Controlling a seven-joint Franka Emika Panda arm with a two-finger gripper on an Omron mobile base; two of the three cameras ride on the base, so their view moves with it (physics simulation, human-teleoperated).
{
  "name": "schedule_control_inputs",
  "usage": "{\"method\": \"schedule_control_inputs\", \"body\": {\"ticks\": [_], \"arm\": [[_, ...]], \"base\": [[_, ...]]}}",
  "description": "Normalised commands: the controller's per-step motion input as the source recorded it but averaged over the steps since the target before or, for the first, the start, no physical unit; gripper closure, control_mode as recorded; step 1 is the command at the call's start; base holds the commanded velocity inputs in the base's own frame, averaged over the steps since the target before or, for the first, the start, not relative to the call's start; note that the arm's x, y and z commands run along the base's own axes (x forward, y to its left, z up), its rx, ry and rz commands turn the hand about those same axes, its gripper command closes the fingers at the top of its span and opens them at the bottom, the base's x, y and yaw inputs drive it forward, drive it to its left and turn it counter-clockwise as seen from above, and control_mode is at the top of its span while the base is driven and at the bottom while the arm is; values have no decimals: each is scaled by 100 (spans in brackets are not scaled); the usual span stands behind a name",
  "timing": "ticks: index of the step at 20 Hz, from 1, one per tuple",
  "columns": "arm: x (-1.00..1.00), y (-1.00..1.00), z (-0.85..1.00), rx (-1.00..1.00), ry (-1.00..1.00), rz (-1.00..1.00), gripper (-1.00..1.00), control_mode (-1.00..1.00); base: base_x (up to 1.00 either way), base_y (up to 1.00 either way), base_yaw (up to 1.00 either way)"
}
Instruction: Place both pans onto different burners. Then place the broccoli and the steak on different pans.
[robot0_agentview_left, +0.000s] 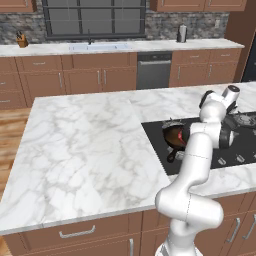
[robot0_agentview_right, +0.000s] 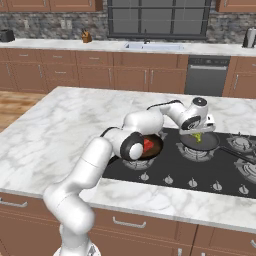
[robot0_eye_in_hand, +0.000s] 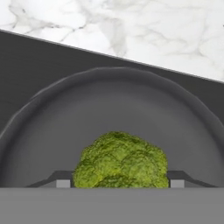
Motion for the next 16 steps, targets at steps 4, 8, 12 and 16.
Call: {"method": "schedule_control_inputs", "body": {"ticks": [4, 8, 12, 16], "arm": [[0, 0, 0, 0, 0, 0, -100, -100], [0, 0, 0, 0, 0, 0, -100, -100], [-9, 0, 1, 0, 0, 0, -100, -100], [-37, 1, 6, 0, 0, 0, -100, -100]], "base": [[0, 0, 0], [0, 0, 0], [0, 0, 0], [0, 0, 0]]}}
